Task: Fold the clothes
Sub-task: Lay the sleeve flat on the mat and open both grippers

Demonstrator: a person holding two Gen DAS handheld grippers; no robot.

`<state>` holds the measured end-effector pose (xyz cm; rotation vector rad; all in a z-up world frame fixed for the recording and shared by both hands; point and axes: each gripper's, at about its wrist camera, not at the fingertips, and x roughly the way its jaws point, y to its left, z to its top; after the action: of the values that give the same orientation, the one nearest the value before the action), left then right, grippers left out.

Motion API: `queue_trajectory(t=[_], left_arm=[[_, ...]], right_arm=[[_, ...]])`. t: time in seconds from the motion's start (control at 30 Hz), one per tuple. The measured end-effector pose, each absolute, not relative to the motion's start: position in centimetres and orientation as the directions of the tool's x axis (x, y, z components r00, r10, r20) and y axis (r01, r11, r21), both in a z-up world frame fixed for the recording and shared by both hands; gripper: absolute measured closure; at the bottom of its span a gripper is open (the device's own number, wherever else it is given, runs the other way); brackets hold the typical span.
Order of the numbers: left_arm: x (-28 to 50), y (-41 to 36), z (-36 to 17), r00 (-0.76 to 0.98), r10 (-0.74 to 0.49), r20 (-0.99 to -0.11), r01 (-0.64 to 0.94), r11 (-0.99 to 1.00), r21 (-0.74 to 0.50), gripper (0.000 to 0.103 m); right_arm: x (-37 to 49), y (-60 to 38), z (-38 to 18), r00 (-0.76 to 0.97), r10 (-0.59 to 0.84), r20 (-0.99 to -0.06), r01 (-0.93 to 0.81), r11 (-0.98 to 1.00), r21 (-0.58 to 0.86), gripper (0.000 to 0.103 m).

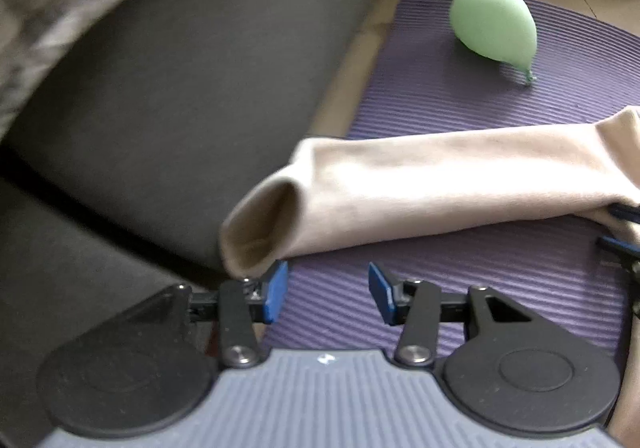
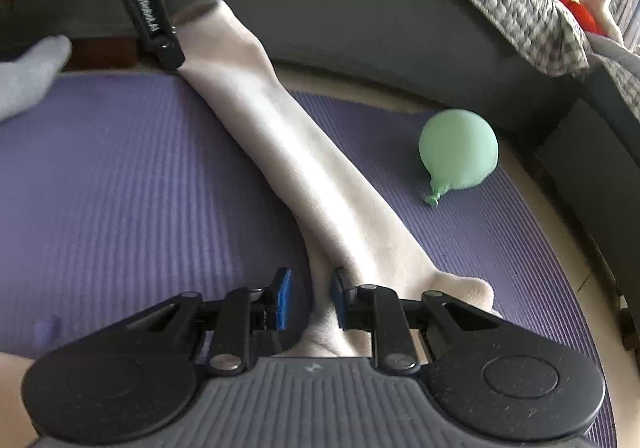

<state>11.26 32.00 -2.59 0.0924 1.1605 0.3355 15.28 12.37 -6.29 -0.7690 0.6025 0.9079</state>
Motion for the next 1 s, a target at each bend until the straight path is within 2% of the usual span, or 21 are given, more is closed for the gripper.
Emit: queue_trajectory(t=[0.1,0.17,0.27,0.37,0.47,0.53,0.63,0.7,0.8,0.9,1.0], left_arm=[[12.1,31.3,-3.2,0.356,0.268,-0.895,-0.215,0.956,0.201,0.052],[13.0,30.7,-3.7,0.369,0.271,-0.889,-0.222,0.955,0.199,0.052],[14.1,30.3,-4.3,0.402,0.296,-0.867,-0.228,0.949,0.218,0.052],[14.7,30.4,-4.2,0.419,0.318,-0.85,-0.243,0.942,0.232,0.051],[15.2,30.8,-4.9,0.388,0.402,-0.829,-0.25,0.912,0.325,0.049],[14.9,31.7,-4.9,0.368,0.414,-0.833,-0.276,0.904,0.327,0.049],[14.3,33.3,-4.7,0.338,0.418,-0.843,-0.321,0.893,0.315,0.049],[14.0,34.2,-4.5,0.33,0.42,-0.845,-0.341,0.888,0.308,0.049],[13.9,34.9,-4.0,0.335,0.43,-0.838,-0.352,0.882,0.312,0.048],[14.2,35.4,-4.5,0.288,0.477,-0.83,-0.358,0.858,0.369,0.05],[14.1,35.0,-4.1,0.327,0.453,-0.829,-0.369,0.869,0.329,0.05]], right_arm=[[16.6,11.8,-6.1,0.44,0.496,-0.748,-0.871,0.439,-0.221,0.098],[18.3,10.2,-5.3,0.339,0.573,-0.747,-0.875,0.483,-0.026,0.101],[19.6,7.6,-4.4,0.216,0.684,-0.697,-0.871,0.457,0.179,0.102],[20.5,5.8,-3.9,0.12,0.746,-0.655,-0.868,0.399,0.297,0.102],[20.7,5.4,-3.7,0.067,0.741,-0.668,-0.88,0.359,0.311,0.102],[19.9,6.3,-3.7,0.082,0.696,-0.713,-0.909,0.345,0.233,0.101],[18.8,7.6,-3.7,0.109,0.64,-0.76,-0.939,0.318,0.134,0.089],[18.6,7.7,-3.4,0.115,0.67,-0.734,-0.934,0.323,0.149,0.083],[19.2,7.7,-3.1,0.165,0.727,-0.666,-0.899,0.389,0.202,0.081],[19.4,9.3,-4.6,0.243,0.687,-0.684,-0.854,0.486,0.184,0.082],[18.0,11.8,-6.1,0.288,0.66,-0.694,-0.855,0.503,0.124,0.082]])
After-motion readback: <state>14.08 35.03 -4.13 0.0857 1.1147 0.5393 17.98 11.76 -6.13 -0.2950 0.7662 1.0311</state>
